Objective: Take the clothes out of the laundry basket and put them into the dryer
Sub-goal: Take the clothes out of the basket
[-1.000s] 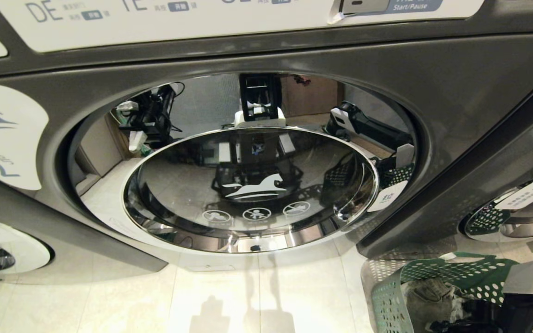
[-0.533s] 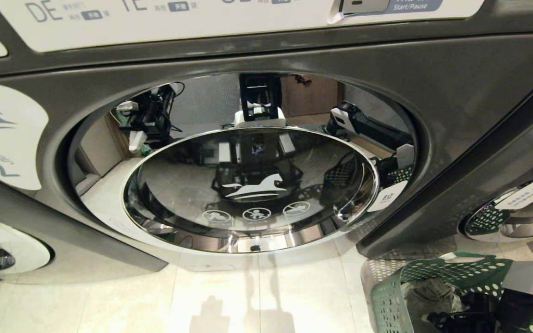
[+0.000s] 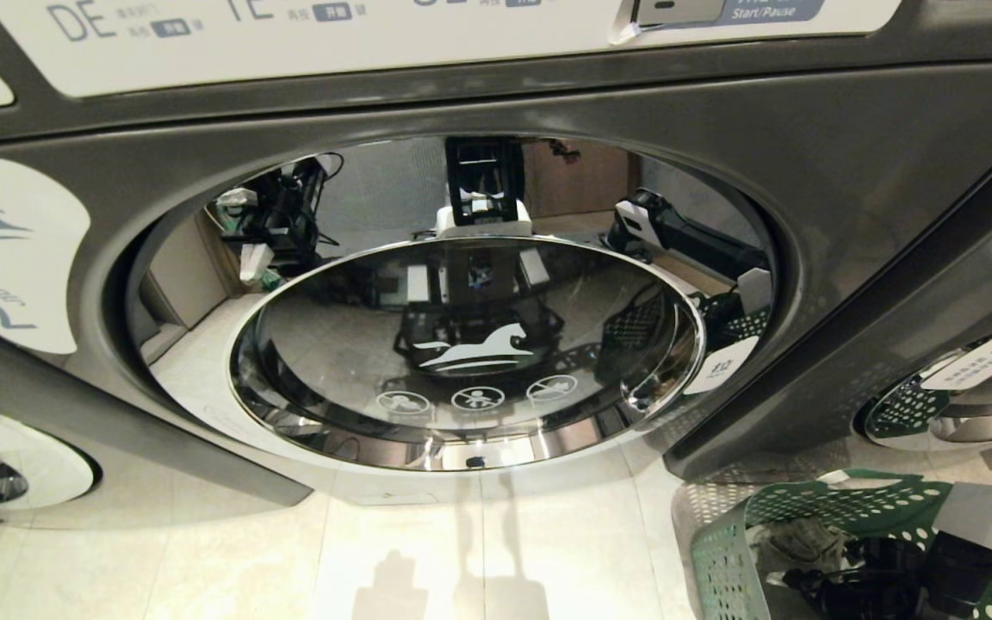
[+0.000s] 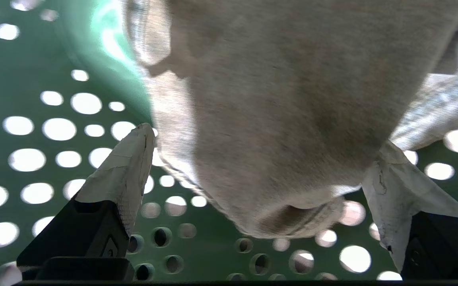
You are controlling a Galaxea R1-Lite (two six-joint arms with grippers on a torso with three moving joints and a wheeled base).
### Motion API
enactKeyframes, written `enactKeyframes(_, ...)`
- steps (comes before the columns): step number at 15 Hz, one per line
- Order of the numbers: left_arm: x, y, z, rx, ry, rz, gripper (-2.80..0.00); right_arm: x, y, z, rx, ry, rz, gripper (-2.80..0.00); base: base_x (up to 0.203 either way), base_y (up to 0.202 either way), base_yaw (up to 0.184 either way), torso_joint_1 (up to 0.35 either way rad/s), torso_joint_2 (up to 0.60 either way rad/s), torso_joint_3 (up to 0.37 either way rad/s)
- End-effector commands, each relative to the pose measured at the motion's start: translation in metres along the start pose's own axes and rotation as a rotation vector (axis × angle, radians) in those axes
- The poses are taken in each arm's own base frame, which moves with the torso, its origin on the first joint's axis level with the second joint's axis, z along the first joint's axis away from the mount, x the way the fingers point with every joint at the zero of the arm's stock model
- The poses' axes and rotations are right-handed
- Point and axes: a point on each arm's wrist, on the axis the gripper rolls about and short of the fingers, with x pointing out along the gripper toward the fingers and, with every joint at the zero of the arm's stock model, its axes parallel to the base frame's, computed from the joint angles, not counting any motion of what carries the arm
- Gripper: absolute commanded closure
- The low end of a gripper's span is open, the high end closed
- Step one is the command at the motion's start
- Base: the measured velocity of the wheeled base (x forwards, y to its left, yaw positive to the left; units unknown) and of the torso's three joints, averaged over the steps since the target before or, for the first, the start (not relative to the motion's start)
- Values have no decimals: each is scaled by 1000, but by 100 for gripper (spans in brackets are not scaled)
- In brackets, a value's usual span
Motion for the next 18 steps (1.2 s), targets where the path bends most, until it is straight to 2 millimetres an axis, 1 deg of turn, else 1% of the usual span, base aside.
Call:
enactKeyframes(1,0,0,0,0,1,1,0,0,1,3,7,-7,10,-280,0,0,0,0,0,0)
enactKeyframes(2,0,0,0,0,1,1,0,0,0,2,11,9,-6,-280,0,0,0,0,0,0)
enactKeyframes(4,0,0,0,0,1,1,0,0,-3,-2,18,36,-111,-280,0,0,0,0,0,0)
enactKeyframes(5,0,0,0,0,1,1,0,0,-5,-2,32,43,-126,-280,0,0,0,0,0,0)
enactKeyframes(6,0,0,0,0,1,1,0,-1,-7,0,38,37,-119,-280,0,0,0,0,0,0)
enactKeyframes(9,0,0,0,0,1,1,0,1,-3,10,26,27,-75,-280,0,0,0,0,0,0)
enactKeyframes(12,0,0,0,0,1,1,0,2,-3,10,38,55,-85,-280,0,0,0,0,0,0)
enactKeyframes(13,0,0,0,0,1,1,0,2,-3,11,39,54,-85,0,0,0,0,0,0,0)
enactKeyframes(18,0,0,0,0,1,1,0,2,-3,10,58,76,-93,0,0,0,0,0,0,0)
